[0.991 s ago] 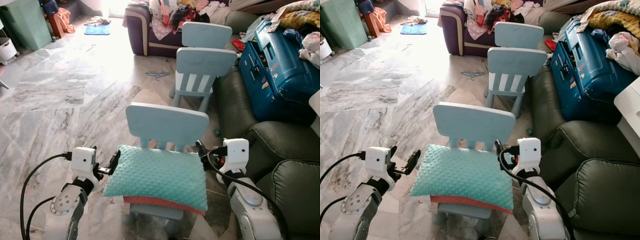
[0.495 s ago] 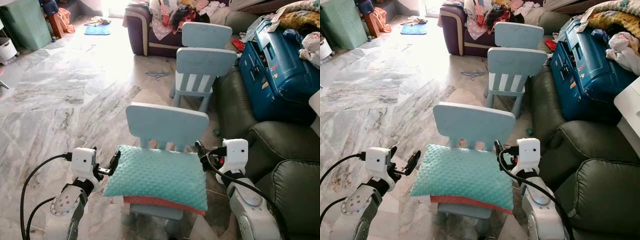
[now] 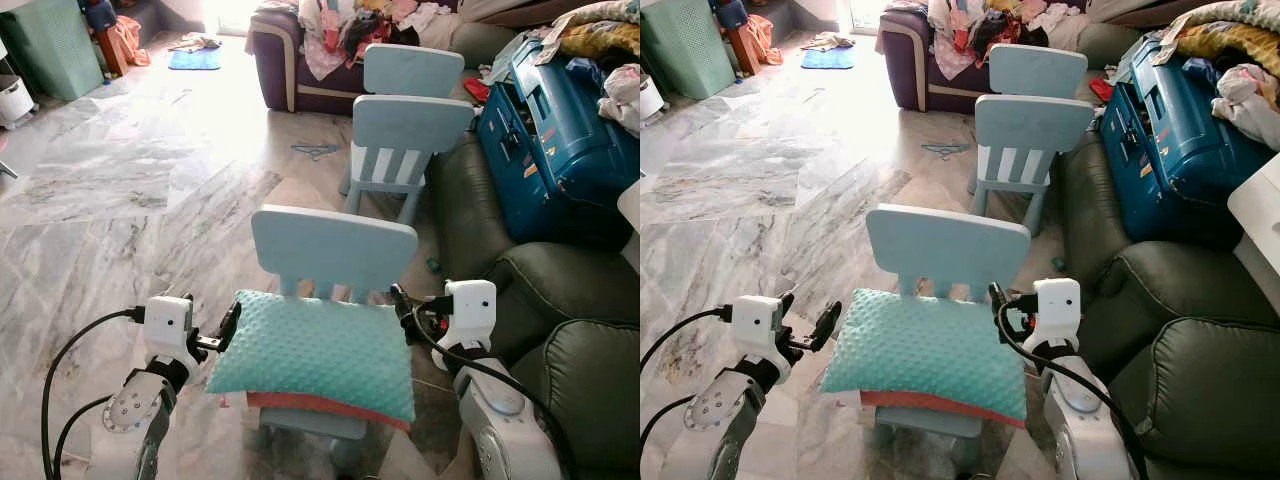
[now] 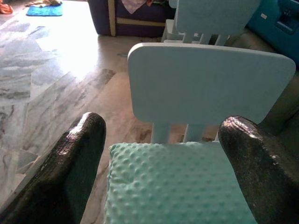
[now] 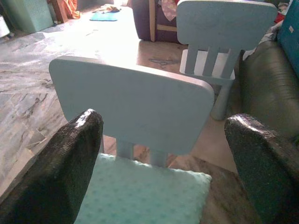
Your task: Move the pillow to the sofa
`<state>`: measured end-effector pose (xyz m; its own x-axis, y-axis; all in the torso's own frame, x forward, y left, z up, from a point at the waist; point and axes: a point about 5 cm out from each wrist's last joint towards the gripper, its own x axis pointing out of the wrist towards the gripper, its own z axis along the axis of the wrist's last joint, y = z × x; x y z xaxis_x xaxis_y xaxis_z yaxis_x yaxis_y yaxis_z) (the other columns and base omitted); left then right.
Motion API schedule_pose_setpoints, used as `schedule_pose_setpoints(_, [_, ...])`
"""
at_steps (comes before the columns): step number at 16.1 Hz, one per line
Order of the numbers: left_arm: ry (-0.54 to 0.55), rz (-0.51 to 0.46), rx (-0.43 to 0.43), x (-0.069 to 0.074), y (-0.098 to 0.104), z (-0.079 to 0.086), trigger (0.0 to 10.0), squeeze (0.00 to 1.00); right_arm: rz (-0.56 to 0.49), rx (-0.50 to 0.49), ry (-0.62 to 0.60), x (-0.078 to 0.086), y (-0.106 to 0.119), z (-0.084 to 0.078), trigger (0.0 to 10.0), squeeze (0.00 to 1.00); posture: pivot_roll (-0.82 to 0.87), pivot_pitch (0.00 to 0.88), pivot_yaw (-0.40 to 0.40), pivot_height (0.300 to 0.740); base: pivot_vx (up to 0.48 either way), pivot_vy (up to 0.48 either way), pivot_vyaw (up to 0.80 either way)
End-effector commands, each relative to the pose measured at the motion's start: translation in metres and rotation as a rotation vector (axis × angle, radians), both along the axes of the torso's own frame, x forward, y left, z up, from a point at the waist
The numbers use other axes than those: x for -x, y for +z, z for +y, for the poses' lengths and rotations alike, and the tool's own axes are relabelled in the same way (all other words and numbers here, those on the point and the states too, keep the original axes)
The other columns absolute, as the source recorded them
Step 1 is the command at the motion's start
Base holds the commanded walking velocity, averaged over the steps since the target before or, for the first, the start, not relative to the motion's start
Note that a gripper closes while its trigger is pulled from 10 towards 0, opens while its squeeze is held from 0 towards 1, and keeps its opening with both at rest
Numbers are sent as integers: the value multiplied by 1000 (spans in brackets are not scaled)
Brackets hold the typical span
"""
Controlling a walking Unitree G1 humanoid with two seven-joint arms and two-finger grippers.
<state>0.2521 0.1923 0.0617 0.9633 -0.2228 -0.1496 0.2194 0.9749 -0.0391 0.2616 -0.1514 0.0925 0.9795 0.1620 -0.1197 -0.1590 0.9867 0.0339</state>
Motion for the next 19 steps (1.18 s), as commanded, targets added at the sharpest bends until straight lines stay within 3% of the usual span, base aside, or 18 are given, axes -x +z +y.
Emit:
schedule_pose_setpoints(1, [-4,10,-8,4,-2,0,10000,0,-4,5,10,2,1,0,10000,0,-24,107,-56,740,0,0,0])
schedule_pose_setpoints(12, [3,48,-9,29,-7,1,10000,0,67,-4,50,23,-9,4,10000,0,-21,177,-68,740,0,0,0])
schedule_pose_setpoints(19, [2,69,-9,35,-8,0,10000,0,75,5,60,26,-7,4,10000,0,-20,196,-73,740,0,0,0])
